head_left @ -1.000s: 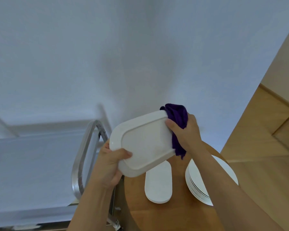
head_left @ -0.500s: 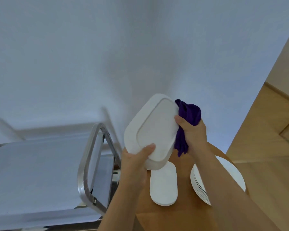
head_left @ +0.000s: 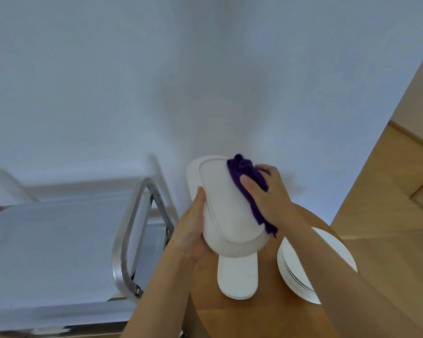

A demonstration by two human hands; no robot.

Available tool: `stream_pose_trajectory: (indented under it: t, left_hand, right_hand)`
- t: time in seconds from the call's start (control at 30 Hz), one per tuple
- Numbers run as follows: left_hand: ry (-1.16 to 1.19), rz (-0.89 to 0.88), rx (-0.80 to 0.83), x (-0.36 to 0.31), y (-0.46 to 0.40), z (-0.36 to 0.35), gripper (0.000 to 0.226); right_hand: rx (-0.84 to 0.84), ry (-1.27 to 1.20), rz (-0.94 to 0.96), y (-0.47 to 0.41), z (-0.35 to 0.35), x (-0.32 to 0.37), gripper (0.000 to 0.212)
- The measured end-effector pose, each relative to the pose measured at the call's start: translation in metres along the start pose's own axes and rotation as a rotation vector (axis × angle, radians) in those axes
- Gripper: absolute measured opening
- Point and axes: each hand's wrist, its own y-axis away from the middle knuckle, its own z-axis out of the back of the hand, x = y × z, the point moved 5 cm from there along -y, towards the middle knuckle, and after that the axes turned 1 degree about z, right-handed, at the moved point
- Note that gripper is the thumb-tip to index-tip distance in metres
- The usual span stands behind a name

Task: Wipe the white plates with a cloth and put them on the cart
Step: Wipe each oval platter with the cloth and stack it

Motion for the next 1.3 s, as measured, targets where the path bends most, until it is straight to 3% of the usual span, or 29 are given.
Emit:
stream_pose_trajectory:
  t: [0.17,0.37,0.47,0.63,0.73,0.97,1.1,1.23,1.3]
  left_hand:
    - [-0.049,-0.128,-0.125,-0.007,-0.008,0.007,0.048]
    - [-0.074,-0.055,-0.24,0.013,-0.007,-0.006,0.064]
    - [-0.184,-0.092,-0.189,0.021,-0.002,-0.012,0.069]
    - [-0.326,-0.174,-0.073,0.035,0.006,-0.018,0.046]
    - [-0.37,-0.209,-0.078,0.038,0.011,-0.023,0.053]
    - [-0.427,-0.283,-0.175,0.026,0.016,-0.02,0.056]
    - [-0.416,-0.443,-0.223,-0.007,0.015,-0.019,0.039]
    - [-0.602,-0.467,-0.223,-0.016,0.01,-0.019,0.037]
    - [-0.763,-0.514,-0.183,-0.015,0.012,-0.029,0.043]
  right_hand:
    - [-0.131,0.213,0.147,0.036,-0.022,-0.013,0.03]
    - [-0.308,0.422,0.311,0.08,-0.046,0.008,0.034]
    - [-0.305,0.403,0.286,0.08,-0.048,0.012,0.032]
    - [-0.203,0.269,0.228,0.045,-0.043,0.019,0.027]
    - [-0.214,0.231,0.258,0.022,-0.038,0.026,0.027]
    - [-0.179,0.166,0.014,-0.023,-0.018,0.011,0.032]
    - [-0.136,0.145,-0.037,0.007,-0.029,-0.014,0.014]
    - [-0.138,-0.002,-0.174,0.038,-0.039,-0.034,0.036]
    - [-0.056,-0.17,-0.276,0.041,-0.049,-0.034,0.044]
